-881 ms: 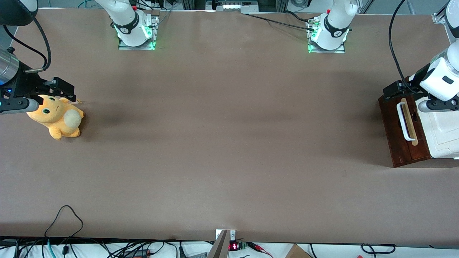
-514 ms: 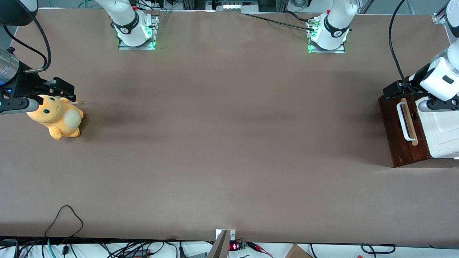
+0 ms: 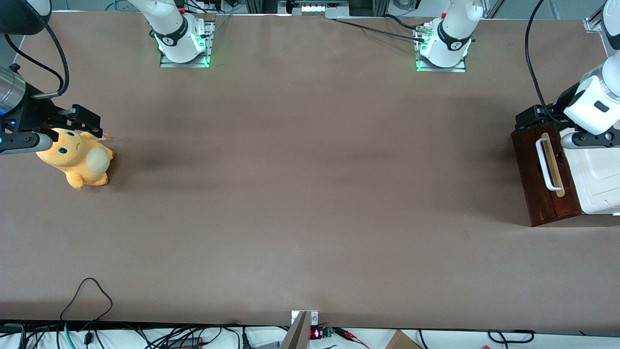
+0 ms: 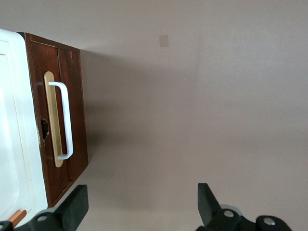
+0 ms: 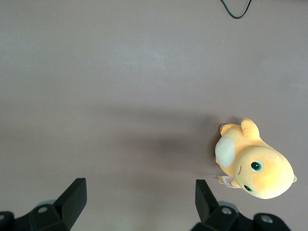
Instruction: Open lower drawer with left arm only
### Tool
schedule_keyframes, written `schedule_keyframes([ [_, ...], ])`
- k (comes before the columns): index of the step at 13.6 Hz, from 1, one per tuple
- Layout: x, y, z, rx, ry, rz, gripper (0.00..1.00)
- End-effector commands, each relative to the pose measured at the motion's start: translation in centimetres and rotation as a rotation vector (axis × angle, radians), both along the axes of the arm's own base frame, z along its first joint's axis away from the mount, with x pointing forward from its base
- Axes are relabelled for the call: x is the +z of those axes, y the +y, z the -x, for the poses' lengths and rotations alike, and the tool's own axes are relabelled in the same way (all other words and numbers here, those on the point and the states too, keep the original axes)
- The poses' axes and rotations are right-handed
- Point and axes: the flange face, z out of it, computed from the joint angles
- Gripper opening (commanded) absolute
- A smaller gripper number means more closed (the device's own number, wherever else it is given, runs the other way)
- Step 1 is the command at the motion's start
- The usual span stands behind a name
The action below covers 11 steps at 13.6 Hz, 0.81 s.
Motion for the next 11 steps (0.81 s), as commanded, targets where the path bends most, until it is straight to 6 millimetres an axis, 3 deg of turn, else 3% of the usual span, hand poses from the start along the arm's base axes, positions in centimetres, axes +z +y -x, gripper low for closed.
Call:
schedule_keyframes([
  [1,0.5,-0.2,-0.1,-0.015,0.014,0.02,1.0],
  [6,-0.8,-0.7,-0.6,-0.017,0.037,0.007,1.0],
  [8,-1.5,-2.3,-0.6,-0.043,0.058,-0.175,1.0],
  [9,-2.0,-4.0,-0.7,-0.054,0.055,-0.271,1.0],
  [11,-3.9,-5.8,-0.8,-0.022,0.086,-0.431,1.0],
])
